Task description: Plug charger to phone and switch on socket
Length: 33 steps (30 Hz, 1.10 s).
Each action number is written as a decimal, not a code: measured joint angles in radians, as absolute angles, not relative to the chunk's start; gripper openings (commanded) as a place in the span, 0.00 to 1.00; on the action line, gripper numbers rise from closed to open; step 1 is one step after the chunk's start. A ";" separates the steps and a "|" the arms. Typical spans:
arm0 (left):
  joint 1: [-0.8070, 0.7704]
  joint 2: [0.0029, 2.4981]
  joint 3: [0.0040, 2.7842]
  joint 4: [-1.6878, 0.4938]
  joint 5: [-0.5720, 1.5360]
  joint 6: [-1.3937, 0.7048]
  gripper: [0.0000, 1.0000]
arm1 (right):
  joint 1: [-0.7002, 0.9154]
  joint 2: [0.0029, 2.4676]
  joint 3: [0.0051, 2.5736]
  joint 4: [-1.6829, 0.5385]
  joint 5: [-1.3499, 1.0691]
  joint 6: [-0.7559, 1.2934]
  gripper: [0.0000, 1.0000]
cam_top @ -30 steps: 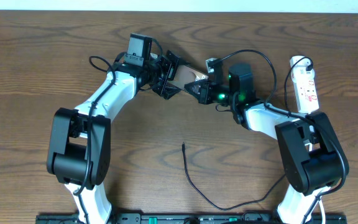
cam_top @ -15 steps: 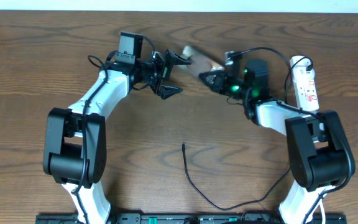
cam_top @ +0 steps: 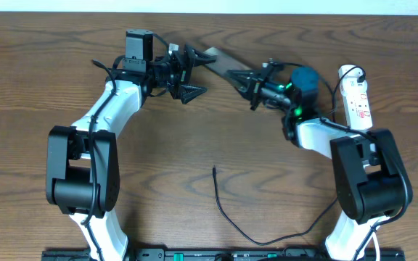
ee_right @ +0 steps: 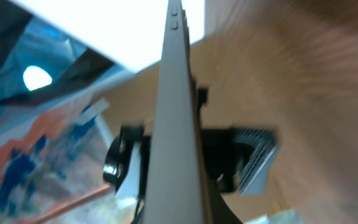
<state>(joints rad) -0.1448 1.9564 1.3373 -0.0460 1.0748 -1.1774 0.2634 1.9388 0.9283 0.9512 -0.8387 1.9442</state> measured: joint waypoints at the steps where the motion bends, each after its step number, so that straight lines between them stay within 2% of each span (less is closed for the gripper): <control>1: -0.145 1.956 1.337 -0.045 1.050 -1.177 0.93 | 0.275 1.939 0.928 0.966 -0.839 1.963 0.01; 5: -0.145 1.956 1.337 -0.028 0.941 -1.188 0.93 | 0.327 1.939 0.928 0.978 -0.818 2.028 0.01; 9: -0.145 1.956 1.338 0.051 0.906 -1.209 0.93 | 0.352 1.939 0.928 0.978 -0.790 2.039 0.01; 17: -0.144 1.956 1.338 0.073 0.874 -1.277 0.93 | 0.401 1.940 0.928 0.976 -0.696 2.043 0.01; 22: -0.144 1.956 1.338 0.075 0.851 -1.309 0.88 | 0.430 1.940 0.928 0.976 -0.628 2.045 0.01; 33: -0.144 1.956 1.338 0.076 0.828 -1.327 0.28 | 0.450 1.940 0.928 0.978 -0.582 2.046 0.01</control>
<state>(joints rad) -0.1440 1.9564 1.3376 0.0757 0.8276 -1.3270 0.4503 1.9400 0.9283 0.9779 -0.5816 2.0460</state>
